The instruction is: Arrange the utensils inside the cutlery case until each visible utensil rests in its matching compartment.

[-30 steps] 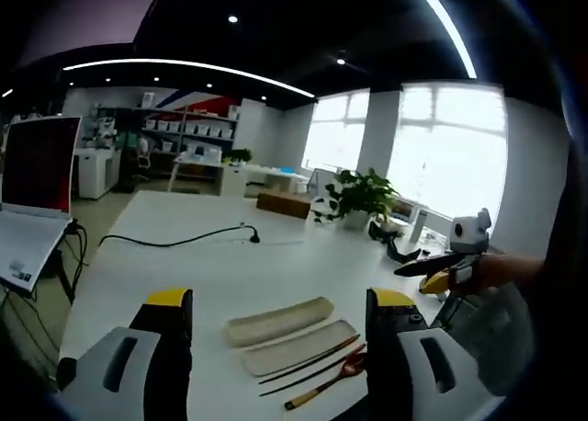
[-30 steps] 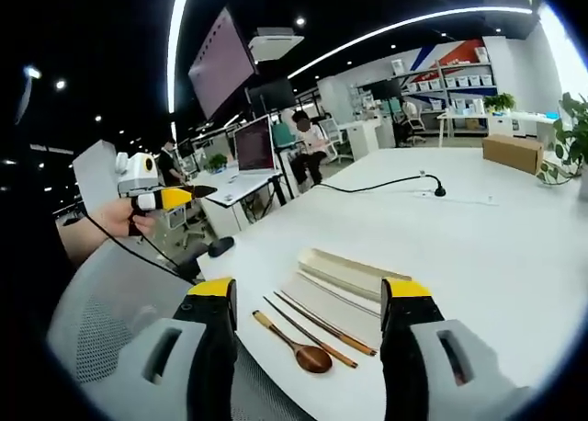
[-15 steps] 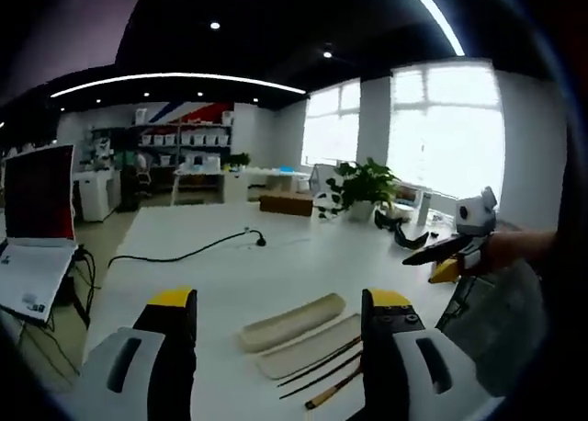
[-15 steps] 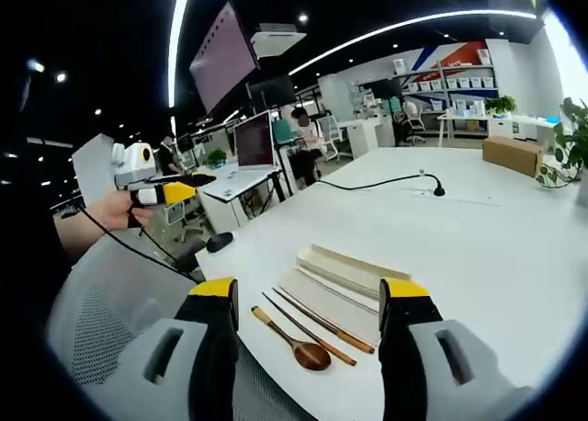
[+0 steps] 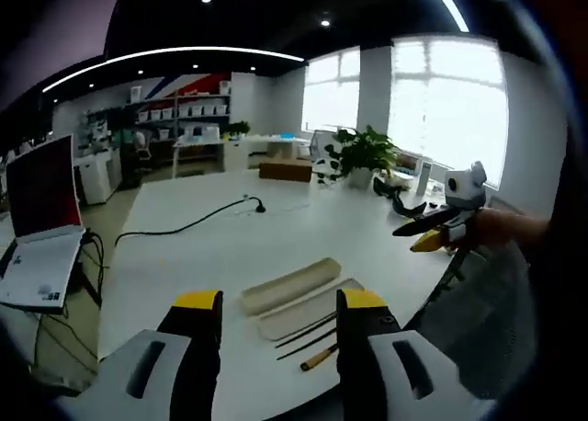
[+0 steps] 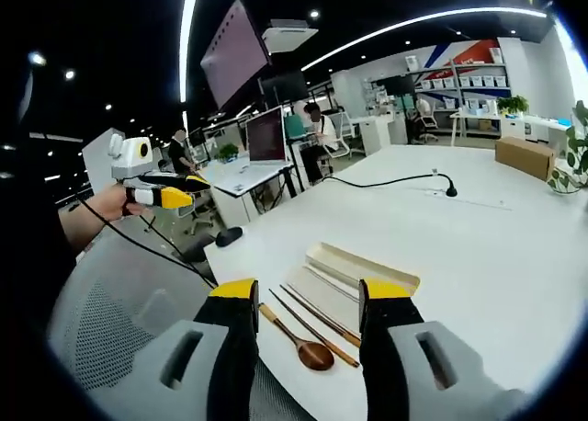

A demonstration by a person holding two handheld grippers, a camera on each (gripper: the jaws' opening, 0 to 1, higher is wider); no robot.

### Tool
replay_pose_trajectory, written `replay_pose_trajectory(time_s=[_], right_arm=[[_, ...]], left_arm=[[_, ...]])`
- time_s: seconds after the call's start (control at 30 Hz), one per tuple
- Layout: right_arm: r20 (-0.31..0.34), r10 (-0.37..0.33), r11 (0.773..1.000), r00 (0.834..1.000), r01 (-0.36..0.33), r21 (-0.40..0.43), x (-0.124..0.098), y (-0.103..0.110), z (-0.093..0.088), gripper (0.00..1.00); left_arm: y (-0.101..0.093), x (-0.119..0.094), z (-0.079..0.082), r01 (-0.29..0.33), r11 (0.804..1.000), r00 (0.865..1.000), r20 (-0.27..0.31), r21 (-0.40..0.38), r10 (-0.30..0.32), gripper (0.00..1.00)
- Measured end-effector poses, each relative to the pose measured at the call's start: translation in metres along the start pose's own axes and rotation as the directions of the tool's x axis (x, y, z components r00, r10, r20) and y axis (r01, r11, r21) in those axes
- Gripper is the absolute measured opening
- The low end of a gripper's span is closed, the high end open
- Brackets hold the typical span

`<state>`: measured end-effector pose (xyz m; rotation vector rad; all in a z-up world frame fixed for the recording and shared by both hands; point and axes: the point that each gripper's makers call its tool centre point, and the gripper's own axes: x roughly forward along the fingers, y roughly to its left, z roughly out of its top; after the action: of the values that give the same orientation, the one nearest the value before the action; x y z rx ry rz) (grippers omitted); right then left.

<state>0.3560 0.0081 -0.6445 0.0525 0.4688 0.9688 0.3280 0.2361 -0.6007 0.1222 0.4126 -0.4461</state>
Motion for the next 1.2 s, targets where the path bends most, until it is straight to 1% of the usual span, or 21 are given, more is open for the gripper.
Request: replay_pose_trajectory(time_s=[0.07, 0.13, 0.17, 0.27, 0.37, 0.4, 0.43, 0.47, 0.5, 0.57, 0.6, 0.63, 0.7, 0.77, 0.8, 0.87, 0.97, 1.07, 1.1, 1.13, 1.2], right_arm=[[-0.008, 0.011, 1.000, 1.000, -0.011, -0.009, 0.000, 0.002, -0.001, 0.37], [-0.030, 0.022, 0.999, 0.999, -0.023, -0.028, 0.001, 0.003, -0.004, 0.34], [-0.038, 0.024, 0.999, 0.999, -0.025, -0.039, 0.001, 0.003, -0.005, 0.33], [-0.064, 0.026, 0.998, 0.998, -0.030, -0.064, 0.002, 0.002, -0.010, 0.31], [-0.082, 0.032, 0.996, 0.996, -0.039, -0.081, 0.005, 0.003, -0.012, 0.30], [-0.093, 0.035, 0.995, 0.995, -0.044, -0.094, 0.006, 0.003, -0.014, 0.29], [-0.105, 0.036, 0.993, 0.994, -0.047, -0.105, 0.007, 0.003, -0.015, 0.29], [-0.116, 0.037, 0.992, 0.993, -0.051, -0.113, 0.008, 0.003, -0.017, 0.29], [-0.123, 0.042, 0.991, 0.992, -0.057, -0.125, 0.010, 0.002, -0.019, 0.30], [-0.119, 0.030, 0.991, 0.992, -0.046, -0.129, 0.012, -0.001, -0.019, 0.36], [-0.140, 0.025, 0.990, 0.990, -0.043, -0.134, 0.013, -0.003, -0.023, 0.37], [-0.152, 0.028, 0.989, 0.988, -0.049, -0.136, 0.014, -0.003, -0.025, 0.37], [-0.167, 0.031, 0.988, 0.985, -0.055, -0.143, 0.017, -0.004, -0.027, 0.30], [-0.173, 0.034, 0.987, 0.984, -0.060, -0.147, 0.020, -0.004, -0.027, 0.26], [-0.180, 0.043, 0.987, 0.983, -0.070, -0.148, 0.021, -0.004, -0.028, 0.27], [-0.199, 0.052, 0.985, 0.979, -0.083, -0.151, 0.025, -0.004, -0.031, 0.30], [-0.259, 0.060, 0.975, 0.964, -0.112, -0.191, 0.030, -0.005, -0.039, 0.27], [-0.288, 0.071, 0.969, 0.955, -0.135, -0.209, 0.037, -0.004, -0.043, 0.25], [-0.293, 0.070, 0.968, 0.953, -0.136, -0.210, 0.039, -0.005, -0.044, 0.26], [-0.301, 0.067, 0.967, 0.951, -0.136, -0.215, 0.043, -0.005, -0.045, 0.30], [-0.320, 0.066, 0.962, 0.945, -0.146, -0.233, 0.048, -0.005, -0.047, 0.34]], left_arm=[[0.001, -0.001, -0.003, -0.005, 1.000, 1.000, -0.002, -0.010, 0.005, 0.48], [0.004, -0.002, -0.007, -0.027, 0.999, 1.000, -0.001, -0.047, 0.027, 0.45], [0.005, -0.002, -0.010, -0.036, 0.998, 0.999, -0.014, -0.053, 0.036, 0.45], [0.009, -0.001, -0.010, -0.069, 0.998, 0.998, -0.016, -0.013, 0.069, 0.43], [0.008, 0.001, -0.013, -0.077, 0.997, 0.997, -0.022, 0.011, 0.077, 0.37], [0.008, 0.001, -0.014, -0.086, 0.996, 0.996, -0.025, 0.038, 0.087, 0.34], [0.009, 0.001, -0.013, -0.094, 0.994, 0.995, -0.023, 0.057, 0.095, 0.33], [0.011, 0.000, -0.010, -0.109, 0.992, 0.994, -0.006, 0.071, 0.109, 0.32], [0.011, -0.001, -0.008, -0.112, 0.991, 0.994, 0.007, 0.074, 0.112, 0.32], [0.011, -0.003, -0.005, -0.106, 0.993, 0.994, 0.023, 0.056, 0.105, 0.31], [0.012, -0.003, -0.006, -0.105, 0.994, 0.994, 0.023, 0.043, 0.104, 0.31], [0.012, -0.002, -0.006, -0.104, 0.994, 0.994, 0.021, 0.040, 0.103, 0.30], [0.012, -0.001, -0.008, -0.104, 0.994, 0.995, 0.012, 0.042, 0.104, 0.29], [0.014, -0.001, -0.008, -0.120, 0.989, 0.993, 0.012, 0.085, 0.120, 0.29], [0.015, -0.002, -0.006, -0.129, 0.987, 0.992, 0.024, 0.100, 0.127, 0.29], [0.017, -0.004, -0.003, -0.135, 0.987, 0.991, 0.040, 0.093, 0.131, 0.28], [0.018, -0.003, -0.004, -0.136, 0.987, 0.990, 0.037, 0.083, 0.133, 0.28], [0.019, -0.003, -0.005, -0.137, 0.987, 0.990, 0.032, 0.089, 0.134, 0.28], [0.019, -0.002, -0.005, -0.137, 0.986, 0.990, 0.032, 0.091, 0.135, 0.28], [0.019, -0.002, -0.005, -0.138, 0.986, 0.990, 0.032, 0.092, 0.136, 0.28], [0.020, 0.000, -0.008, -0.132, 0.987, 0.991, 0.014, 0.088, 0.131, 0.27]])
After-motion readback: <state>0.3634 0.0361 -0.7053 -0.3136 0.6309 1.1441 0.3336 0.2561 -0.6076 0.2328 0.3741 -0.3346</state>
